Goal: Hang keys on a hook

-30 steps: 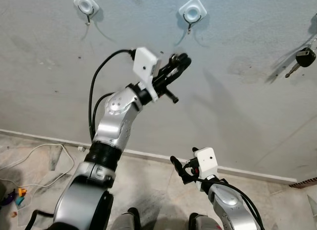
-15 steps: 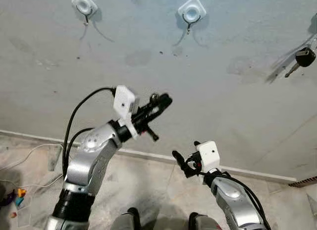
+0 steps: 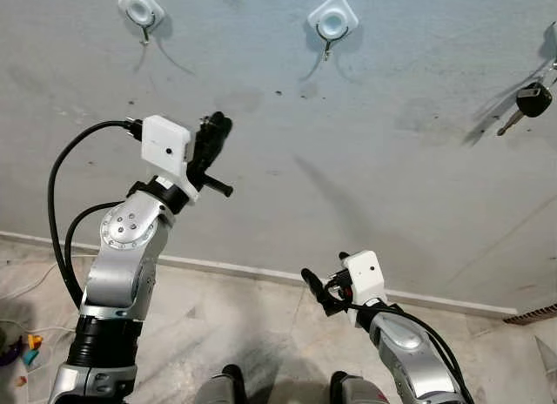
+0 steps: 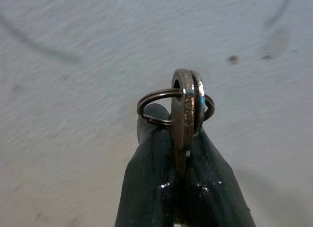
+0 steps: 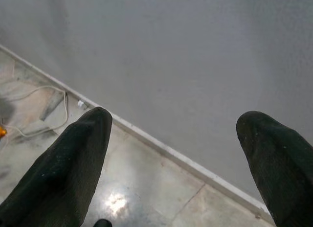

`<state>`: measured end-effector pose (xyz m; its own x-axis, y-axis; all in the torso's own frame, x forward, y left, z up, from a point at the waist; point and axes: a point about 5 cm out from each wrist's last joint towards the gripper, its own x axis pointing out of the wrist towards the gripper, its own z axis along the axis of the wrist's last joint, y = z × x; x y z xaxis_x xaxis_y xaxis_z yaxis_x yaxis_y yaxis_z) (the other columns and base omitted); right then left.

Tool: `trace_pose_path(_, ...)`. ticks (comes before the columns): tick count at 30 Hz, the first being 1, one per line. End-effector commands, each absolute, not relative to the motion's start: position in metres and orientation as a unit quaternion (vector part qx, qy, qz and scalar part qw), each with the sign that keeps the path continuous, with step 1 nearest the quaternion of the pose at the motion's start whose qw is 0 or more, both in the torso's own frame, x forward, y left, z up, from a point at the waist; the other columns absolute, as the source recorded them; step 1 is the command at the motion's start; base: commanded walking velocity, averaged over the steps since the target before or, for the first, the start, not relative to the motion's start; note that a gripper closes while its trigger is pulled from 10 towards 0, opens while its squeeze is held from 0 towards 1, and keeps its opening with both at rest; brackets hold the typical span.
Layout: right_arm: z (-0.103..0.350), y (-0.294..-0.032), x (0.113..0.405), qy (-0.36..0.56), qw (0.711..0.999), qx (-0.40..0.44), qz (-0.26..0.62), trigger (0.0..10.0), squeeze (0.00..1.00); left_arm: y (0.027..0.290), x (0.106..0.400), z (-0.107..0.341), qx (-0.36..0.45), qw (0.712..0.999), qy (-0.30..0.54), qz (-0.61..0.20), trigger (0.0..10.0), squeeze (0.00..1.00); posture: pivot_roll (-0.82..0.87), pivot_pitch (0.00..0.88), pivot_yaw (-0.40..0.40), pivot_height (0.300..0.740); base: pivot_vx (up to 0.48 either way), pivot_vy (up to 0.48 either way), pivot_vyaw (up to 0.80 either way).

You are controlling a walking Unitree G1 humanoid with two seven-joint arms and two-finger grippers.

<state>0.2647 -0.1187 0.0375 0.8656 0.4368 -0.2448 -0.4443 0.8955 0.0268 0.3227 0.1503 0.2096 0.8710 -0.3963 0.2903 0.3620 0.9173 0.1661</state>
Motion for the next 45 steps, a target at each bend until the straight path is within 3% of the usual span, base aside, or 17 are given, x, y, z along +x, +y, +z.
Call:
trace_pose_path(1,0.040,-0.116,0.264,0.112,0.966,-0.007,0.233,10.0,0.00,0.157,0.321,0.206,0.065,0.969,-0.163,-0.171,7.4,0.00,-0.04,0.223,0.063,0.740,0.000,0.000,0.00)
trace_pose_path(2,0.042,-0.117,0.265,0.107,0.967,-0.013,0.232,10.0,0.00,0.158,0.319,0.205,0.079,0.971,-0.169,-0.152,10.0,0.00,-0.04,0.221,0.059,0.740,0.000,0.000,0.00)
trace_pose_path(11,0.047,-0.115,0.267,0.094,0.964,-0.026,0.246,10.0,0.00,0.166,0.319,0.199,0.139,0.972,-0.182,-0.053,10.0,0.00,-0.04,0.214,0.043,0.740,0.000,0.000,0.62)
trace_pose_path(15,0.048,-0.112,0.268,0.091,0.962,-0.020,0.255,10.0,0.00,0.183,0.333,0.207,0.175,0.967,-0.184,0.027,10.0,0.00,-0.05,0.212,0.033,0.740,0.000,0.000,0.53)
trace_pose_path(19,0.049,-0.111,0.268,0.090,0.962,-0.018,0.258,10.0,0.00,0.185,0.344,0.213,0.191,0.963,-0.182,0.056,10.0,0.00,-0.05,0.214,0.029,0.740,0.000,0.000,0.00)
trace_pose_path(26,0.049,-0.111,0.266,0.092,0.960,-0.022,0.263,10.0,0.00,0.173,0.362,0.220,0.148,0.970,-0.184,0.052,10.0,0.00,-0.07,0.219,0.028,0.740,0.000,0.000,0.00)
trace_pose_path(37,0.051,-0.109,0.263,0.088,0.962,-0.015,0.257,10.0,0.00,0.136,0.377,0.241,0.134,0.964,-0.229,-0.033,10.0,0.00,-0.09,0.226,0.032,0.740,0.000,0.000,0.00)
trace_pose_path(45,0.052,-0.107,0.261,0.086,0.963,-0.010,0.255,10.0,0.00,0.135,0.396,0.269,0.131,0.961,-0.243,0.003,10.0,0.00,-0.12,0.237,0.044,0.740,0.000,0.000,0.00)
